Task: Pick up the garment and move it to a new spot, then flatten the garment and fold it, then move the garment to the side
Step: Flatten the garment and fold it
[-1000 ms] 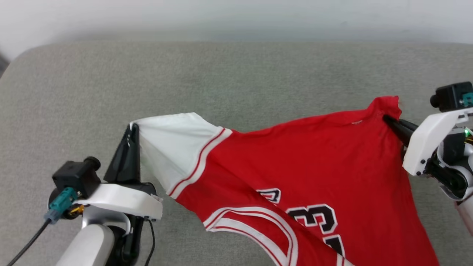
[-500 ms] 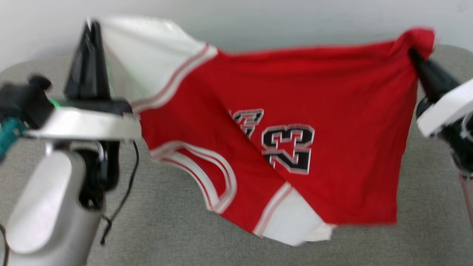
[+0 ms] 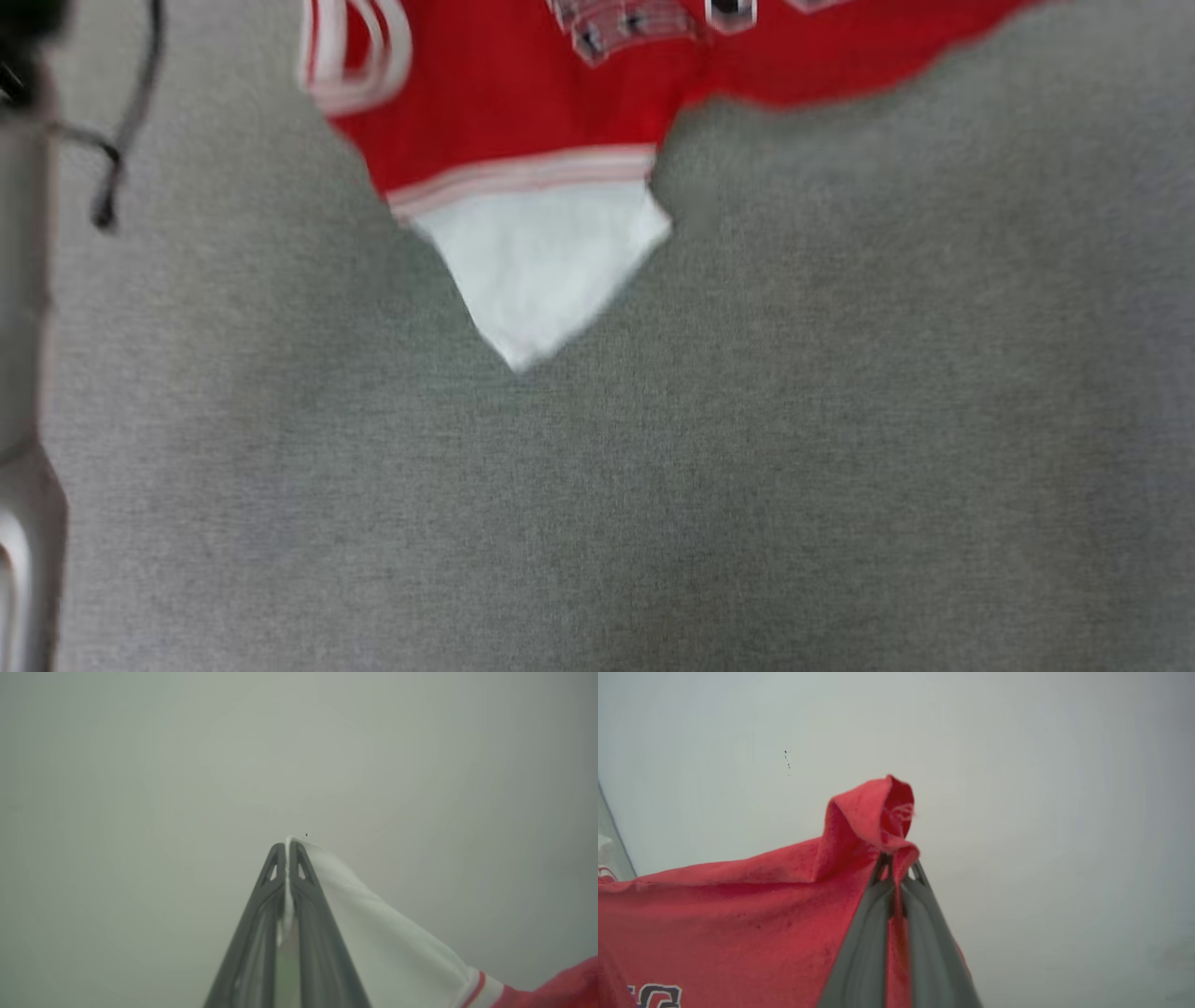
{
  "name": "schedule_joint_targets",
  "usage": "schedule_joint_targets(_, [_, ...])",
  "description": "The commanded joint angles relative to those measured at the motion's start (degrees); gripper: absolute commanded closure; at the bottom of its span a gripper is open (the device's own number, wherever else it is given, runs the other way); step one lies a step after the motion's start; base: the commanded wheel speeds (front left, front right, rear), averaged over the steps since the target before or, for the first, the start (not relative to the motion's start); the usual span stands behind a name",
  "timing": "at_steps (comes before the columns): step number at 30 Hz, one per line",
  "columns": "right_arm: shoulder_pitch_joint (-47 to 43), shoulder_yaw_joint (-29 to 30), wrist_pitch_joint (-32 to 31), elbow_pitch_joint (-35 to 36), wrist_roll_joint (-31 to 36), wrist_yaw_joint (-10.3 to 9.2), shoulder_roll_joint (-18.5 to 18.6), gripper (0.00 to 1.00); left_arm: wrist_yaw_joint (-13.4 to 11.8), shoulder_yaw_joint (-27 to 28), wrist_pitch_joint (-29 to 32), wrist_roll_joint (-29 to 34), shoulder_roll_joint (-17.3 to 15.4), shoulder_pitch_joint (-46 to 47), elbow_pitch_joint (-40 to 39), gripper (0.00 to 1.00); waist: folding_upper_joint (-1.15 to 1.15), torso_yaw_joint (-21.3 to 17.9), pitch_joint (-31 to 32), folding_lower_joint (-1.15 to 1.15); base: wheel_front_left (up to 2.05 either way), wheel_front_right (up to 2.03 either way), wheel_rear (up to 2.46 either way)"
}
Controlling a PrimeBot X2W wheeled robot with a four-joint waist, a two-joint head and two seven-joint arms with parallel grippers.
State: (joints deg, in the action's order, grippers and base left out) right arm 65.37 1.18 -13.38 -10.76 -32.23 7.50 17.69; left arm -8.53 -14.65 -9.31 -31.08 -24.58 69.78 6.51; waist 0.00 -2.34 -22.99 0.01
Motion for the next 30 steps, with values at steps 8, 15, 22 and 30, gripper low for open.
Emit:
schedule_joint_targets(8, [16.9, -1.7, 1.3, -5.7, -1.0, -0.02, -0.7, 1.00, 1.9, 0.8, 1.7, 1.5, -2.0, 16.2, 5.0, 1.00, 0.00, -1.5, -11.9, -0.01, 0.00, 0.00, 0.00])
schedule_joint_targets(15, [26.0, -5.4, 3.2, -13.8, -1.0, -0.02, -0.5, 1.00, 3.5, -1.1, 2.5, 2.6, -1.3, 23.4, 12.6, 1.00, 0.00, -1.3, -18.0, -0.01, 0.00, 0.00, 0.00])
schedule_joint_targets(22, [29.1, -10.4, 6.2, -24.9, -2.3, -0.02, -1.5, 1.00, 4.9, -3.0, 0.7, 2.4, 0.6, 23.6, 24.0, 1.00, 0.00, -1.2, -20.4, -0.01, 0.00, 0.00, 0.00])
schedule_joint_targets(30, [25.6, -18.4, 7.8, -36.8, -4.3, -0.02, -3.0, 1.00, 7.5, -3.3, -2.3, -0.4, 4.0, 19.4, 38.2, 1.00, 0.00, -1.1, -18.7, -0.01, 0.00, 0.00, 0.00])
